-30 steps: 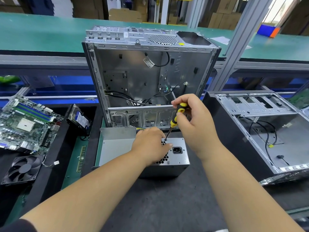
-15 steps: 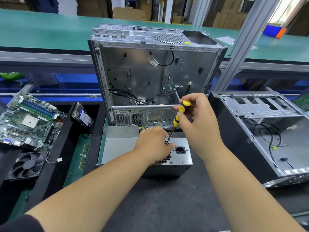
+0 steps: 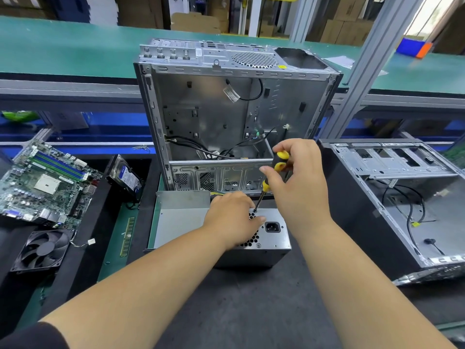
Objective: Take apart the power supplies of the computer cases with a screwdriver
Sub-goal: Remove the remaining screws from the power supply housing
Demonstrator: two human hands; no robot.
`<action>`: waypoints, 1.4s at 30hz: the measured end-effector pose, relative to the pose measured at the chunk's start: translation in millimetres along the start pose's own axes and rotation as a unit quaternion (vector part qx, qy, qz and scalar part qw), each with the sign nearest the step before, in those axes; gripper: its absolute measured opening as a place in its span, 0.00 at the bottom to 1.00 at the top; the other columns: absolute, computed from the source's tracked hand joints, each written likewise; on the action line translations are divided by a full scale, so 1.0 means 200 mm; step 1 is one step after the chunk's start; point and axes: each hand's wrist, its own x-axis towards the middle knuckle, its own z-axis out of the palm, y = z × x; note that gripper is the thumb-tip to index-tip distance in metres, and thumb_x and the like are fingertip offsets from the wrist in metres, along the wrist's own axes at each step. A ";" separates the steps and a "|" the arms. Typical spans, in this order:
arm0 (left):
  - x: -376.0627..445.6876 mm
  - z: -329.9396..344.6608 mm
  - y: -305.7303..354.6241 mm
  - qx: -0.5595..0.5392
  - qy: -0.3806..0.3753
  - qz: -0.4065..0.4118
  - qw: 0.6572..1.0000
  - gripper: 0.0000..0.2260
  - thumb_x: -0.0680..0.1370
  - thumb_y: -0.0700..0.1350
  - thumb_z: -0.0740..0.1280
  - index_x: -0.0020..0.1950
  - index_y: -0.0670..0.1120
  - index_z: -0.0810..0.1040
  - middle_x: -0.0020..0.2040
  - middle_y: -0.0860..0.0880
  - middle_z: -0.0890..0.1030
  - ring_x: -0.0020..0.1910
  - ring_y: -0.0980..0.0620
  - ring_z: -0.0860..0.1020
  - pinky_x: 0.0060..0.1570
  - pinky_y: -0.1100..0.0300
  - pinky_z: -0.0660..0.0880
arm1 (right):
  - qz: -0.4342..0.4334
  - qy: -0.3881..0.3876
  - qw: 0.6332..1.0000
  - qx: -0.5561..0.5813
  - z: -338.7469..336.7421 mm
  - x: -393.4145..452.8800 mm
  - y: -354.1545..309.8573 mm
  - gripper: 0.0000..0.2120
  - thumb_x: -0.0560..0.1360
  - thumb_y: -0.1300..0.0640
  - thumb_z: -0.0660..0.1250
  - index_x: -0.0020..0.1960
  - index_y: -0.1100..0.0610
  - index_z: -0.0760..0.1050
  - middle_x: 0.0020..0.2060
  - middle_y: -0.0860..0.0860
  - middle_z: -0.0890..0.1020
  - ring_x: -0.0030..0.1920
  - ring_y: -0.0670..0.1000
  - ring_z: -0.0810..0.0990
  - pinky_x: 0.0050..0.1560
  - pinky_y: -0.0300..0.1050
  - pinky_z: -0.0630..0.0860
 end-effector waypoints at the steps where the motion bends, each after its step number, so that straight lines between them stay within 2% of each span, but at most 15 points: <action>1: 0.00 0.00 0.00 0.001 0.000 0.000 1.000 0.23 0.78 0.64 0.62 0.65 0.51 0.76 0.63 0.53 0.75 0.66 0.50 0.69 0.66 0.52 0.62 | 0.004 -0.005 1.000 0.018 0.00 0.00 0.00 0.17 0.72 0.64 0.74 0.56 0.54 0.72 0.53 0.49 0.72 0.47 0.42 0.73 0.48 0.30 0.71; 2: 0.00 0.00 0.00 0.002 0.000 -0.001 1.000 0.22 0.78 0.64 0.62 0.65 0.51 0.75 0.64 0.53 0.75 0.67 0.50 0.69 0.66 0.52 0.62 | 0.016 -0.011 0.999 0.043 0.00 0.00 0.00 0.18 0.73 0.65 0.73 0.57 0.53 0.71 0.53 0.49 0.72 0.48 0.43 0.75 0.49 0.34 0.74; 4: 0.00 0.00 0.00 0.005 -0.002 -0.001 1.000 0.22 0.78 0.64 0.62 0.65 0.51 0.75 0.64 0.53 0.74 0.67 0.50 0.70 0.66 0.52 0.62 | 0.044 -0.026 0.995 0.089 0.00 0.00 -0.01 0.17 0.74 0.67 0.70 0.57 0.52 0.69 0.52 0.51 0.74 0.50 0.50 0.78 0.51 0.50 0.79; 6: 0.00 0.00 -0.01 0.006 -0.004 -0.001 1.000 0.22 0.78 0.64 0.62 0.66 0.52 0.75 0.64 0.53 0.74 0.67 0.50 0.70 0.66 0.52 0.62 | 0.051 -0.034 0.993 0.102 0.00 -0.01 -0.01 0.16 0.74 0.68 0.66 0.56 0.52 0.69 0.50 0.51 0.74 0.51 0.54 0.78 0.50 0.56 0.79; 9: 0.00 0.00 -0.01 0.004 0.000 -0.002 1.000 0.23 0.78 0.64 0.62 0.65 0.51 0.75 0.64 0.53 0.75 0.66 0.50 0.70 0.65 0.52 0.62 | 0.048 -0.040 0.995 0.075 -0.01 -0.01 -0.01 0.15 0.74 0.63 0.69 0.56 0.51 0.69 0.47 0.49 0.75 0.48 0.51 0.76 0.49 0.53 0.77; 12: 0.00 0.00 -0.01 0.004 0.001 -0.002 1.000 0.23 0.78 0.64 0.61 0.66 0.52 0.75 0.64 0.53 0.74 0.67 0.50 0.69 0.66 0.52 0.62 | 0.051 -0.024 0.997 0.046 -0.01 -0.01 -0.01 0.19 0.71 0.54 0.77 0.53 0.49 0.69 0.43 0.45 0.74 0.44 0.47 0.75 0.44 0.43 0.75; 16: 0.00 0.00 -0.01 -0.002 0.003 0.001 1.000 0.23 0.78 0.64 0.61 0.66 0.52 0.75 0.64 0.53 0.75 0.66 0.50 0.70 0.66 0.52 0.62 | 0.038 -0.015 0.999 0.030 -0.02 0.00 0.00 0.17 0.72 0.58 0.76 0.51 0.51 0.69 0.42 0.46 0.76 0.44 0.47 0.75 0.43 0.41 0.73; 22: 0.00 0.00 -0.02 -0.014 0.015 0.001 1.000 0.22 0.77 0.64 0.62 0.65 0.53 0.77 0.62 0.54 0.75 0.65 0.50 0.70 0.66 0.51 0.62 | 0.007 -0.032 0.999 0.024 -0.04 0.00 0.02 0.17 0.73 0.64 0.74 0.56 0.53 0.72 0.51 0.46 0.72 0.48 0.45 0.74 0.48 0.30 0.71; 24: 0.00 0.00 -0.02 -0.013 0.016 0.001 1.000 0.22 0.77 0.64 0.62 0.64 0.53 0.77 0.63 0.54 0.75 0.66 0.50 0.70 0.66 0.51 0.63 | 0.016 -0.040 0.998 0.049 -0.04 0.00 0.02 0.20 0.73 0.65 0.73 0.60 0.51 0.71 0.53 0.46 0.72 0.50 0.46 0.75 0.51 0.33 0.73; 27: 0.00 0.00 -0.02 -0.016 0.012 0.001 1.000 0.22 0.78 0.64 0.62 0.65 0.53 0.76 0.64 0.54 0.75 0.66 0.50 0.70 0.67 0.51 0.62 | 0.041 -0.064 0.991 0.107 -0.05 -0.01 0.03 0.23 0.74 0.68 0.70 0.62 0.50 0.70 0.55 0.49 0.73 0.53 0.51 0.78 0.56 0.49 0.78; 29: 0.00 -0.01 -0.01 -0.026 0.013 -0.003 1.000 0.20 0.77 0.63 0.63 0.63 0.53 0.77 0.63 0.55 0.75 0.66 0.51 0.71 0.67 0.52 0.63 | 0.029 -0.076 0.991 0.102 -0.05 -0.02 0.03 0.21 0.74 0.69 0.68 0.62 0.52 0.70 0.55 0.48 0.73 0.55 0.52 0.78 0.56 0.54 0.79; 34: -0.03 -0.02 -0.02 -0.116 0.059 -0.019 0.991 0.09 0.76 0.58 0.68 0.52 0.56 0.81 0.53 0.58 0.76 0.57 0.53 0.75 0.62 0.55 0.69 | 0.034 -0.065 0.996 0.057 -0.07 -0.03 0.03 0.19 0.75 0.65 0.69 0.61 0.47 0.71 0.53 0.42 0.74 0.52 0.48 0.79 0.53 0.53 0.78; 37: -0.04 -0.03 -0.01 -0.170 0.072 -0.025 0.983 0.07 0.74 0.55 0.73 0.50 0.56 0.82 0.50 0.58 0.76 0.52 0.56 0.76 0.56 0.56 0.75 | 0.047 -0.061 0.995 0.064 -0.07 -0.02 0.04 0.19 0.75 0.65 0.69 0.61 0.48 0.71 0.52 0.43 0.74 0.51 0.48 0.79 0.53 0.53 0.79; 42: -0.03 -0.05 0.00 -0.196 0.086 -0.019 0.977 0.03 0.73 0.51 0.75 0.42 0.58 0.81 0.43 0.58 0.74 0.44 0.58 0.76 0.47 0.61 0.73 | 0.046 -0.063 0.994 0.078 -0.08 -0.03 0.05 0.20 0.76 0.65 0.69 0.62 0.47 0.71 0.53 0.44 0.74 0.52 0.47 0.79 0.54 0.52 0.79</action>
